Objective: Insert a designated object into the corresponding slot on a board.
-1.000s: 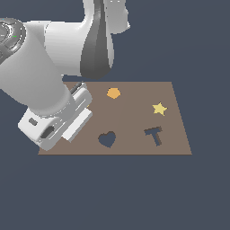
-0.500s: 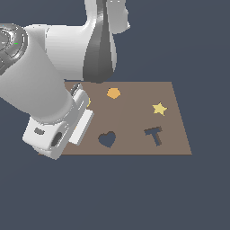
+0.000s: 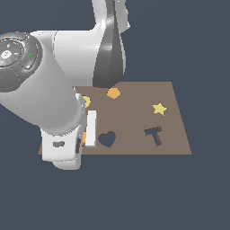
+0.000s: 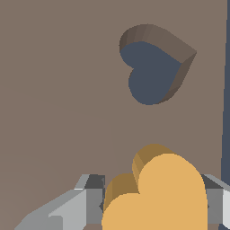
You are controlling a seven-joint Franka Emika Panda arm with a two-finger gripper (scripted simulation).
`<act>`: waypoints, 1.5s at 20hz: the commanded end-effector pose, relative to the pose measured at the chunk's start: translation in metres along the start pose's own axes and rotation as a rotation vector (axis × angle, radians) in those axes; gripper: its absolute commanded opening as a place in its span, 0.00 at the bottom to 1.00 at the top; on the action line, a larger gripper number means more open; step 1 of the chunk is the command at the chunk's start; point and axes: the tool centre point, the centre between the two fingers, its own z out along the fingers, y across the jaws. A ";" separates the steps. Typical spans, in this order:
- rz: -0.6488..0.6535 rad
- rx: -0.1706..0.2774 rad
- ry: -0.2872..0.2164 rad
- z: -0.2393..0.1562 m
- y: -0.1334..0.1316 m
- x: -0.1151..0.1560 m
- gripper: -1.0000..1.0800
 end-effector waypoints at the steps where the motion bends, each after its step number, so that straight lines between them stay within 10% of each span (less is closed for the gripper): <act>1: -0.114 -0.001 0.000 -0.001 0.005 0.008 0.00; 16: -0.729 -0.001 -0.001 -0.004 0.014 0.061 0.00; 30: -0.992 -0.001 -0.001 -0.005 0.006 0.083 0.00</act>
